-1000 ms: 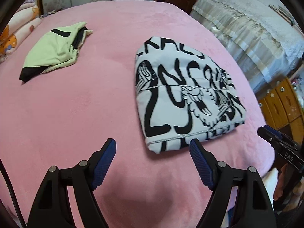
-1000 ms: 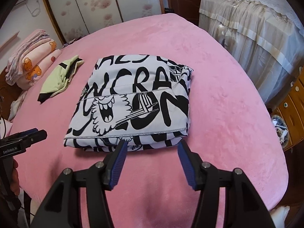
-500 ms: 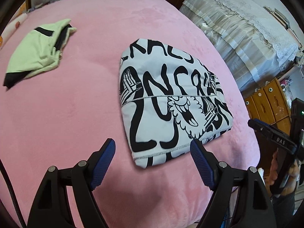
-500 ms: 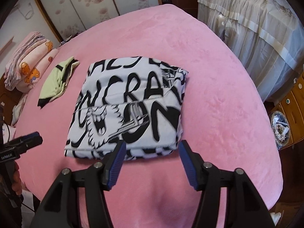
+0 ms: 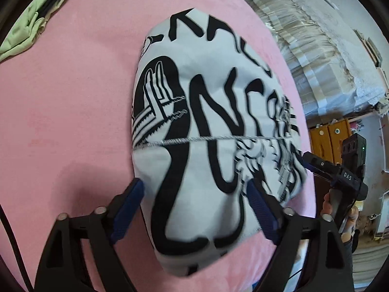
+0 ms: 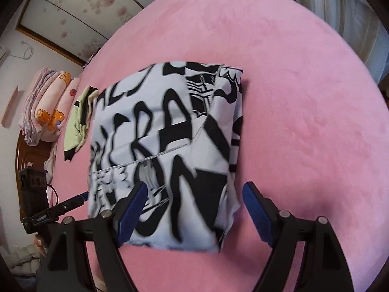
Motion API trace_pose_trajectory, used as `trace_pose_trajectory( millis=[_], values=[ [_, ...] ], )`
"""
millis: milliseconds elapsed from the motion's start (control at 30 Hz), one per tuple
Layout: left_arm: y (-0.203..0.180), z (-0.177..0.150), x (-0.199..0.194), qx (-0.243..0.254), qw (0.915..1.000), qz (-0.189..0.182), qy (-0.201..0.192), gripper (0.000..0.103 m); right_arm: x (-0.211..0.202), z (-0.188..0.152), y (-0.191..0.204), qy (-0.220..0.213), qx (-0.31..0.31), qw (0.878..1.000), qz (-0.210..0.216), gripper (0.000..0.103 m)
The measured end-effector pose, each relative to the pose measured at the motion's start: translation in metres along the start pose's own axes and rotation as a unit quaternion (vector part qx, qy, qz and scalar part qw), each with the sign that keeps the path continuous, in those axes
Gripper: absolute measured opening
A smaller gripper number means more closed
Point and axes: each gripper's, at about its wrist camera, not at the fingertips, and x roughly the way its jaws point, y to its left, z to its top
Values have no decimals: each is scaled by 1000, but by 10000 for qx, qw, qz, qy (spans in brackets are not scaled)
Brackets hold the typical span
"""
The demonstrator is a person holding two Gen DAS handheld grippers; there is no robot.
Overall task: Fold large clothes
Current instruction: 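Grasp the folded jacket bundle with both tools and lift it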
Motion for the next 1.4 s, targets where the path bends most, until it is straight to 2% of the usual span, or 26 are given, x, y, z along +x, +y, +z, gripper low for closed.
trace_pose_trajectory(
  millis=[167,400,633,733,833,1100,1167,1267,1400],
  values=[
    [6,7,20,20,10000,18,38,93,30,9,-17,248,4,9994,244,81],
    [20,16,51,-196,9982,-529,211,99,65,18,-27,395,48,9907,1303,82],
    [15,19,67,-21,9983,-554,191,103,87,31,-27,459,74,9868,1551,86],
    [10,17,69,30,9985,-509,208,103,90,29,-25,482,23,9878,1482,86],
    [2,18,70,46,9988,-436,215,103,87,28,-17,469,-188,9911,1234,84],
    [-24,18,78,90,9998,-128,144,102,83,23,6,317,-417,9959,734,66],
    [-32,16,78,141,9999,-20,60,98,81,22,12,270,-457,9966,633,61],
    [-43,9,73,334,9992,187,-104,86,77,20,26,180,-550,9974,430,54],
    [-66,1,58,630,9961,434,-433,61,64,14,53,-16,-742,9972,42,41]
  ],
)
